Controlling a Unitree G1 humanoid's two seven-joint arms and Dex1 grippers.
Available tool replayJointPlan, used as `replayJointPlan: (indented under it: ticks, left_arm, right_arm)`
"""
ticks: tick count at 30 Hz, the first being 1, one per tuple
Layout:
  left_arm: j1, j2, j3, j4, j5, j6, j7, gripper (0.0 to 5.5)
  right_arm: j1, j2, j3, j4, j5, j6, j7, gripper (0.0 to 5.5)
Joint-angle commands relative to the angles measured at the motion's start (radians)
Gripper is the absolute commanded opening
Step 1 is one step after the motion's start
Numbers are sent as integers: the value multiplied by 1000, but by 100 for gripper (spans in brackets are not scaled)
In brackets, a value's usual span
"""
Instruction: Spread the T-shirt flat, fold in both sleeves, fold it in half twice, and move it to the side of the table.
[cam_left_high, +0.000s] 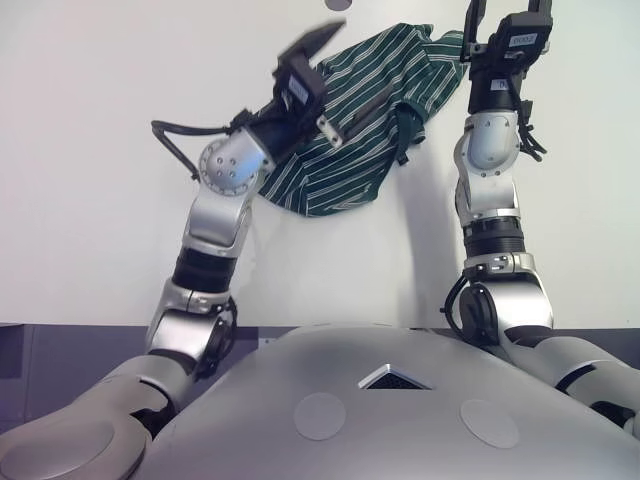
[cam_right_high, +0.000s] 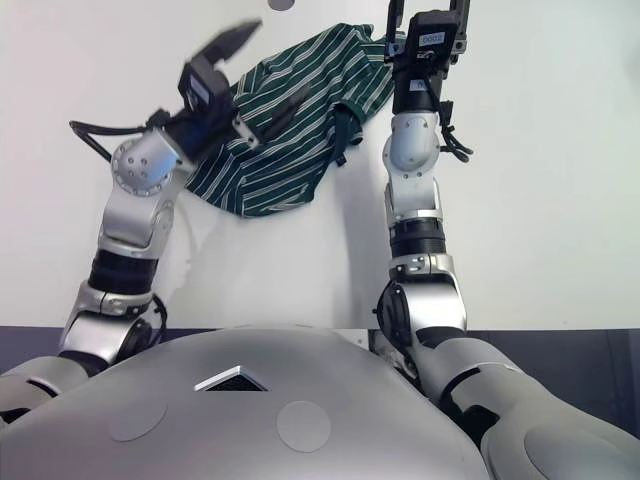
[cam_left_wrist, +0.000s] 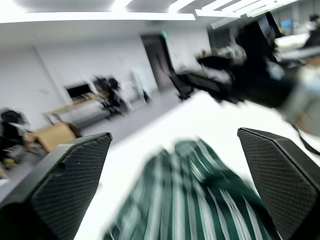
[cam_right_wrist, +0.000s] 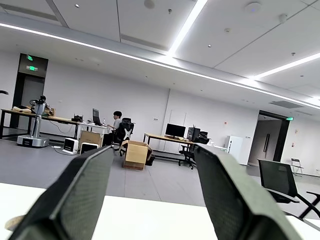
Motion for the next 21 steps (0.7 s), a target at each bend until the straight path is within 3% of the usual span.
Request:
replayJointPlan:
  ticks: [1, 4, 11, 16, 21]
  left_arm:
    - [76, 145, -59, -64, 24, -43, -158, 460]
    - [89, 208, -113, -34, 155, -143, -172, 460]
    - [26, 197, -262, 80, 572, -252, -11, 460]
    - [-6, 212, -247, 146, 690, -336, 134, 460]
    - [-22, 221, -251, 231, 696, -398, 181, 379]
  right_arm:
    - [66, -14, -15, -66, -10, 39, -4, 298]
    - [77, -32, -39, -89, 2, 66, -4, 298]
    - [39, -50, -40, -80, 3, 79, 19, 298]
    - [10, -57, -58, -47, 7, 73, 4, 298]
    - [12, -61, -67, -41, 12, 72, -4, 298]
